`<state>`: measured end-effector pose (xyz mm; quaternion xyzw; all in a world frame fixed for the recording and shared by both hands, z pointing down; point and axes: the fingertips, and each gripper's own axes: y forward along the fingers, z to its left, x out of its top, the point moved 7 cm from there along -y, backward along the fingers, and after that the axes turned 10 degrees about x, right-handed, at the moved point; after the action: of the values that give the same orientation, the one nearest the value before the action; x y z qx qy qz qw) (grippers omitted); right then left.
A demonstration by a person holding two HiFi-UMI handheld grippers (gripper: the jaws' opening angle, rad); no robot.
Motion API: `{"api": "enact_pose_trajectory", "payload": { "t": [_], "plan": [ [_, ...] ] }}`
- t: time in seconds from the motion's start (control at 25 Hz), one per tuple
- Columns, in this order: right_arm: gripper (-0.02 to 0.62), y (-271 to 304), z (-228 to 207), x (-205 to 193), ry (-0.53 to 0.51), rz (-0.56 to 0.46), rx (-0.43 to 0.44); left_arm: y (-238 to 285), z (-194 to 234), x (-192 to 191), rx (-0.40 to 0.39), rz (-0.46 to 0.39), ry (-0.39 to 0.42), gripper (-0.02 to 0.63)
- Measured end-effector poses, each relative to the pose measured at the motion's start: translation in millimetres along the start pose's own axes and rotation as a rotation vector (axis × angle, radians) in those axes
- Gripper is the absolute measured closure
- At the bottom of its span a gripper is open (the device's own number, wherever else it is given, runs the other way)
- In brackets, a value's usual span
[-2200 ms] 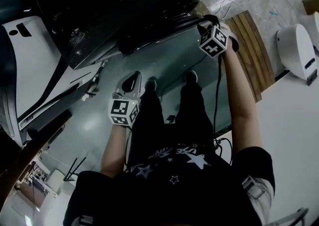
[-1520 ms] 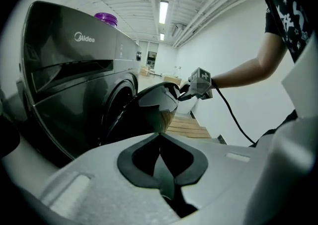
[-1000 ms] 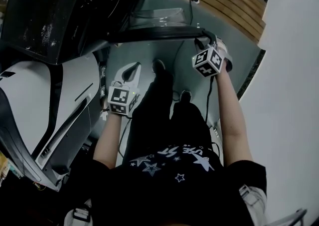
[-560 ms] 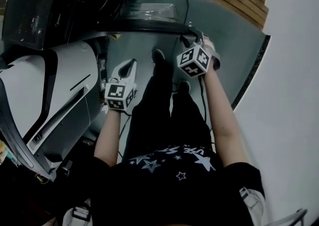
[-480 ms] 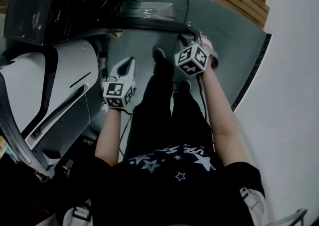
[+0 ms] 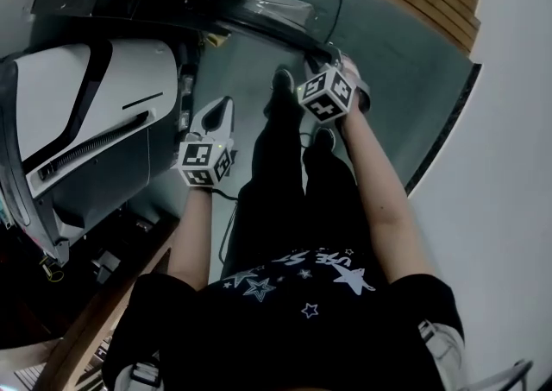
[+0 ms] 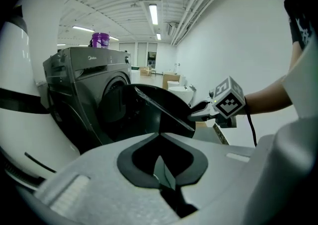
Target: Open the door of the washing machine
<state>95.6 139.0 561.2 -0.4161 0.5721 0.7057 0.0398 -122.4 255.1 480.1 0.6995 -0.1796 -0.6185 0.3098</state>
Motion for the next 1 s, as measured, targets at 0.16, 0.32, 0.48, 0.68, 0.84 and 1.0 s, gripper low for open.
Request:
{"api": "enact_pose_trajectory", "payload": {
  "t": [0.16, 0.32, 0.48, 0.68, 0.84, 1.0],
  "plan": [
    [0.500, 1, 27, -1, -0.012, -0.010, 0.031, -23, -7, -14, 0.005, -0.002, 0.047, 0.594],
    [0.509, 3, 58, -2, 0.011, -0.022, 0.061, -42, -5, -29, 0.024, 0.009, 0.020, 0.594],
    [0.509, 5, 88, 0, 0.046, -0.022, 0.062, -55, 4, -49, 0.015, 0.031, -0.008, 0.594],
    [0.509, 5, 120, 3, 0.082, -0.016, 0.032, -68, 20, -75, -0.012, 0.042, -0.035, 0.594],
    [0.509, 6, 146, 7, 0.111, -0.015, -0.010, -81, 42, -97, -0.023, 0.034, -0.039, 0.594],
    [0.509, 10, 173, 13, 0.127, 0.000, -0.038, -97, 65, -120, -0.035, 0.036, -0.065, 0.595]
  ]
}}
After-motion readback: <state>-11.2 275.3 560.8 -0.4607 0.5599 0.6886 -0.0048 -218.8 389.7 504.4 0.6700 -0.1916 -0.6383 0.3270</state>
